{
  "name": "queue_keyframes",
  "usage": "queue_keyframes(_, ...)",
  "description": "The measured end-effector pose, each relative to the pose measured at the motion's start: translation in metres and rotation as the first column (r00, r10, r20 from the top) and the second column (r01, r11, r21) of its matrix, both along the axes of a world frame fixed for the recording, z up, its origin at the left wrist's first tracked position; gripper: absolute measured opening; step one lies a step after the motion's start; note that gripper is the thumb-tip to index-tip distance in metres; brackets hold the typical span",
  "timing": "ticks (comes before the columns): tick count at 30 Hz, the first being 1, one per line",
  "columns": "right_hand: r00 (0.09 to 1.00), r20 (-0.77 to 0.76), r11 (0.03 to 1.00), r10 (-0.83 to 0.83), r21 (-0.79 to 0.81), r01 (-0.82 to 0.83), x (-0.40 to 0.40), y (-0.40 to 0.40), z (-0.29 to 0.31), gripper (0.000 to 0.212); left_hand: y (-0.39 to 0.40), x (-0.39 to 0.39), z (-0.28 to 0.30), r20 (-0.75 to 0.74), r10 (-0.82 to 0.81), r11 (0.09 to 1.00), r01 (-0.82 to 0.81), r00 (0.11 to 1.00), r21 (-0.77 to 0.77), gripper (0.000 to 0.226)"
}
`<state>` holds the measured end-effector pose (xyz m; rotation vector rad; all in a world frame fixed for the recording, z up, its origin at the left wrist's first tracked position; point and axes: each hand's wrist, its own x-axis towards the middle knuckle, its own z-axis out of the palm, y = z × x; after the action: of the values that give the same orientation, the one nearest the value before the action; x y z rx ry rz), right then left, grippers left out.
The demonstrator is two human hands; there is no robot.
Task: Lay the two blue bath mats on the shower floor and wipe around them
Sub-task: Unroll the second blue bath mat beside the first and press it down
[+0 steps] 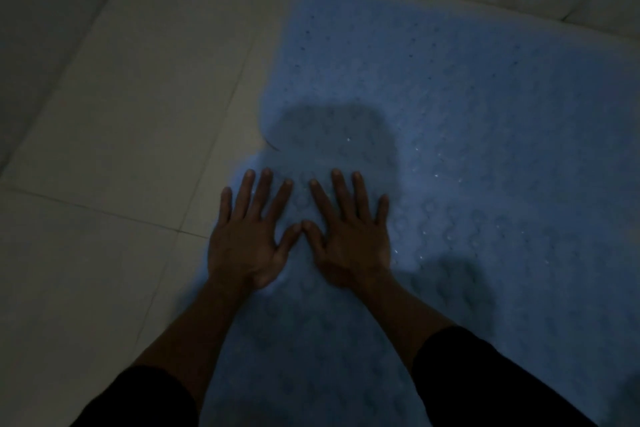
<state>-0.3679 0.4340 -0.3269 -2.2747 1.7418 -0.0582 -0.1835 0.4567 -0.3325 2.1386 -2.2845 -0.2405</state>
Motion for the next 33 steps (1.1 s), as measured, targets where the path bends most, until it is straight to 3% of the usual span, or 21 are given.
queue_keyframes(13, 0.998, 0.059, 0.99, -0.029, -0.137, 0.036, 0.0, 0.005, -0.01, 0.058, 0.011, -0.008, 0.011, 0.039, -0.034, 0.963, 0.043, 0.999, -0.267, 0.056)
queue_keyframes(16, 0.996, 0.076, 0.993, -0.038, -0.113, 0.046, 0.002, 0.008, -0.011, 0.056, 0.017, -0.014, 0.011, 0.079, -0.014, 0.98, 0.03, 0.997, -0.198, 0.055)
queue_keyframes(21, 0.992, 0.118, 0.998, -0.044, 0.041, 0.039, -0.004, 0.049, 0.0, 0.059, 0.054, -0.029, 0.013, -0.059, 0.137, 0.99, -0.139, 0.989, -0.026, 0.061)
queue_keyframes(27, 0.997, 0.079, 1.0, -0.014, 0.01, 0.013, -0.014, 0.13, 0.001, 0.061, 0.139, -0.039, 0.01, -0.002, 0.098, 0.994, -0.098, 0.995, 0.045, 0.059)
queue_keyframes(33, 1.0, -0.005, 0.999, -0.005, 0.034, 0.005, -0.023, 0.159, 0.002, 0.064, 0.158, -0.036, 0.01, 0.029, 0.103, 0.994, -0.104, 0.994, 0.039, 0.059)
